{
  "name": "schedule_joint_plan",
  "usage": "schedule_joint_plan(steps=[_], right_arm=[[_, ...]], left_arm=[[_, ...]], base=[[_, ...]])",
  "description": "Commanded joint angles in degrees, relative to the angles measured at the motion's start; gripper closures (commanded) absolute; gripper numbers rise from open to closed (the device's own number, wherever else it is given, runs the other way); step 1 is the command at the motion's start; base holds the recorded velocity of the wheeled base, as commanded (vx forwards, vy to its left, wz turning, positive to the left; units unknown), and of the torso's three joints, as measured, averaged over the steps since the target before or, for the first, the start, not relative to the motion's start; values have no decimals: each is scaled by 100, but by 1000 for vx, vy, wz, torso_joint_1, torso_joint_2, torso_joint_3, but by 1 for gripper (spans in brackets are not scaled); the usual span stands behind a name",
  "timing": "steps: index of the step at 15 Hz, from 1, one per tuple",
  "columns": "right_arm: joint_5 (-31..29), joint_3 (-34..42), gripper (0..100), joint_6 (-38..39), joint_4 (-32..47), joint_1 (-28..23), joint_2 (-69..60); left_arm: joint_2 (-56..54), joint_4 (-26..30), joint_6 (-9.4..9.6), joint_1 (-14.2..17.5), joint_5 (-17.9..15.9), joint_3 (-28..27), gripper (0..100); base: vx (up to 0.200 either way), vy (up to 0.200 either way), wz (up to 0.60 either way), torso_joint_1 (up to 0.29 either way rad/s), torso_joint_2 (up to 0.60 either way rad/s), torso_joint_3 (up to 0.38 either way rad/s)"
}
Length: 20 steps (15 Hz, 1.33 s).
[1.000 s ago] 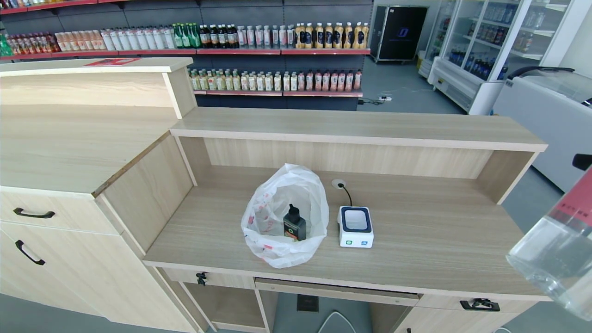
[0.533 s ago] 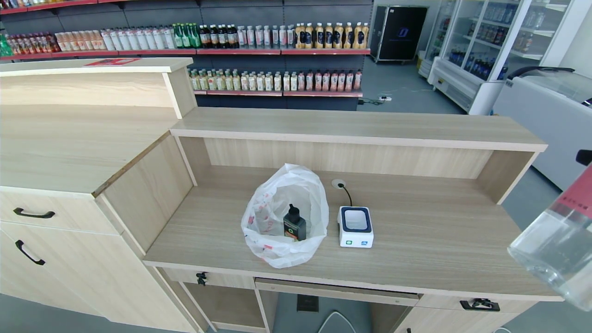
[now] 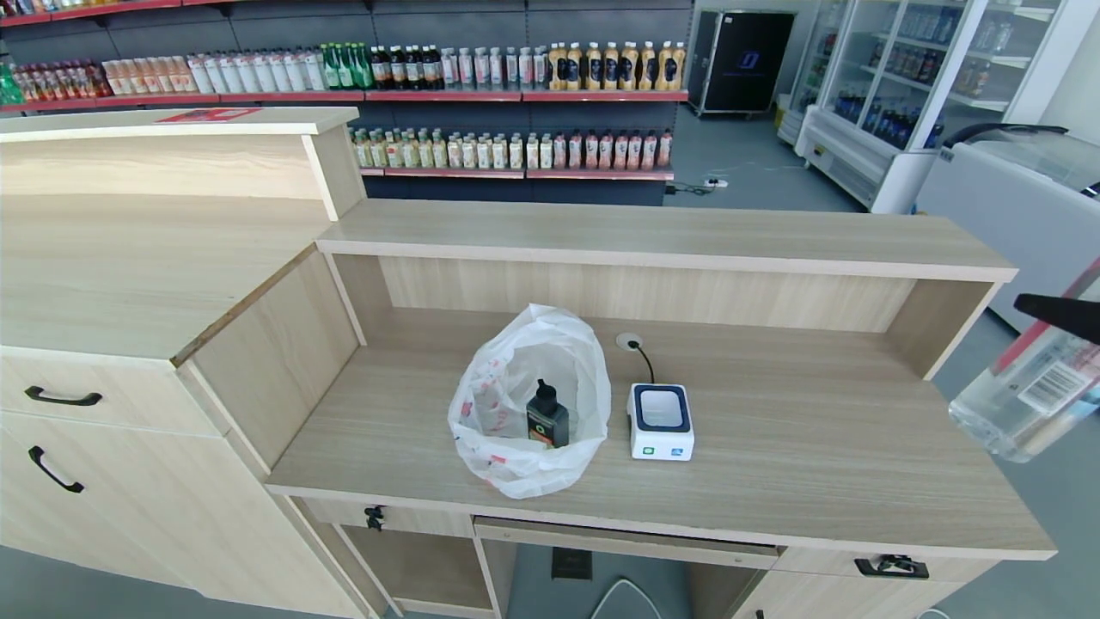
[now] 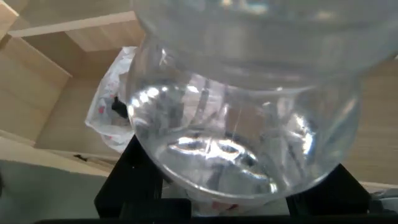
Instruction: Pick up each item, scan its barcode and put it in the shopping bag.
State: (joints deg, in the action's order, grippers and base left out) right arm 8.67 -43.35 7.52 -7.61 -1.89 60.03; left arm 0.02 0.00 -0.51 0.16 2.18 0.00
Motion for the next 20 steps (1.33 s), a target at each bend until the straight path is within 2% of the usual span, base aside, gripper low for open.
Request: schedule_joint_plan(steps=[1,4,7,10,13,16,20], right_arm=[[-23,222,100,-585,-549,-725,580],[-32,283,100,-1526,-1577,-1129,1029],[-102,415,100,-2220,-1683,-1323,1125],[-348,670,100,-2255,-1894,-1288,1248],[-462,881,100,-2387,-2790,-1209,1837],[-489,881,100,-2545,-3265,-1200,2277],[-462,986,100,-2545,-3564,-1156,2426]], left_arm=[[-2,0,-2,-7,2,0,0],[-2,0,-2,2,2,0,0],[-2,0,-2,2,2,0,0],[-2,0,-2,2,2,0,0],[-2,0,-2,-7,2,0,0],[-2,0,-2,2,2,0,0],[-2,0,-2,2,2,0,0]], base=[[0,0,0,0,0,0],[0,0,0,0,0,0],[0,0,0,0,0,0],[0,0,600,1,4,4],[0,0,600,5,1,2],[0,0,600,1,2,1],[0,0,450,3,2,4]])
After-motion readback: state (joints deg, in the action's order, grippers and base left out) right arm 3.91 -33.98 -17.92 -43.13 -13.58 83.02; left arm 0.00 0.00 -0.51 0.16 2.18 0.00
